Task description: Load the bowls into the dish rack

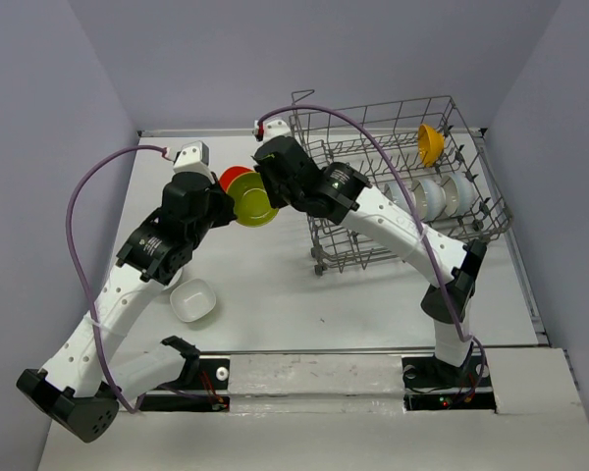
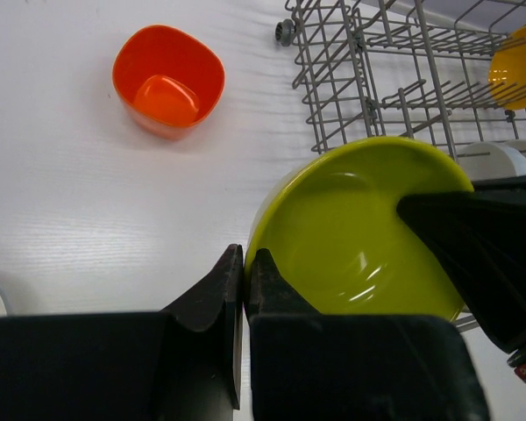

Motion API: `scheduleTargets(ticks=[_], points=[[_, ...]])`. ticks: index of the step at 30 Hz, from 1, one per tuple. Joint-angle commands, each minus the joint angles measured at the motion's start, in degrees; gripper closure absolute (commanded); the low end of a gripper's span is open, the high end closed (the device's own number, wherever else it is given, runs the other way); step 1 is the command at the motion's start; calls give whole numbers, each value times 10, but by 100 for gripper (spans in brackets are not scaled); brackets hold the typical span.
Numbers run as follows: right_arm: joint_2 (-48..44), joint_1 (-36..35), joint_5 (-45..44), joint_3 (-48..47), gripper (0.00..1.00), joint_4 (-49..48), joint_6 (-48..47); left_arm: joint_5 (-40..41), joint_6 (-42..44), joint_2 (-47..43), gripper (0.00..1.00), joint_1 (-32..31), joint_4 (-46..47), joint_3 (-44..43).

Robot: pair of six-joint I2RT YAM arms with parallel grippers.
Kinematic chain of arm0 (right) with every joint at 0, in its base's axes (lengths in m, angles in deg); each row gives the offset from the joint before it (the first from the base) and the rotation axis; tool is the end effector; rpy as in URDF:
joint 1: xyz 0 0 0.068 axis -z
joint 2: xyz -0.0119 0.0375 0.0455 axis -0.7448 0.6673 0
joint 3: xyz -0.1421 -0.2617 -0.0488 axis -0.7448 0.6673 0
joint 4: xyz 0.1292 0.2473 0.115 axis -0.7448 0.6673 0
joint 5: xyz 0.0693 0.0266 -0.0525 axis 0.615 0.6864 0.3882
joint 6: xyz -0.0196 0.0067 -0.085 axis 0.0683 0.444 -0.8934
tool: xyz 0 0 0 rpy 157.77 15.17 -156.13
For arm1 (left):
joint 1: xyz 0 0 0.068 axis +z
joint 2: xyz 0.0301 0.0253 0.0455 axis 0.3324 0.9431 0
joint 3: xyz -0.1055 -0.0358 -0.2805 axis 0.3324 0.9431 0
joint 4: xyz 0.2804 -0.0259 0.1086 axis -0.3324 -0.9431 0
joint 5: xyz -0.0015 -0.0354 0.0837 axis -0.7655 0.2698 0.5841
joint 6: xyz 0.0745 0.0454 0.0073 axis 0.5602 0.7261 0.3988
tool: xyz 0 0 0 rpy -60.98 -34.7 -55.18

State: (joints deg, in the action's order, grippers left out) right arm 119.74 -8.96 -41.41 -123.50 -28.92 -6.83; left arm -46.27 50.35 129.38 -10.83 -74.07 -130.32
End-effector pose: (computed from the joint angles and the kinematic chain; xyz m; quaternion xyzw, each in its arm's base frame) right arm 0.3022 0.4019 0.4408 -0.1895 0.8460 0.1080 0.4864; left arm 0.2439 -0.1201 0.4240 -0.0537 0.8086 -0.1904 0.5541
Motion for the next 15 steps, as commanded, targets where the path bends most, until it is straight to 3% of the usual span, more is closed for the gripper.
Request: scheduleTargets(ticks=[1, 4, 5, 12, 15], points=[[-7, -6, -28, -28, 97, -4, -6, -1, 7, -16, 100, 4, 30, -31], [-9, -6, -48, -28, 99, -6, -7, -8, 10, -14, 99, 4, 33, -34], [-9, -12, -53, -28, 99, -7, -9, -10, 11, -11, 94, 4, 35, -37], [-28, -12, -94, -29, 99, -27, -26, -30, 26, 8, 36, 4, 44, -67], [-36, -12, -116, -31, 99, -36, -38, -42, 32, 16, 22, 4, 55, -84]])
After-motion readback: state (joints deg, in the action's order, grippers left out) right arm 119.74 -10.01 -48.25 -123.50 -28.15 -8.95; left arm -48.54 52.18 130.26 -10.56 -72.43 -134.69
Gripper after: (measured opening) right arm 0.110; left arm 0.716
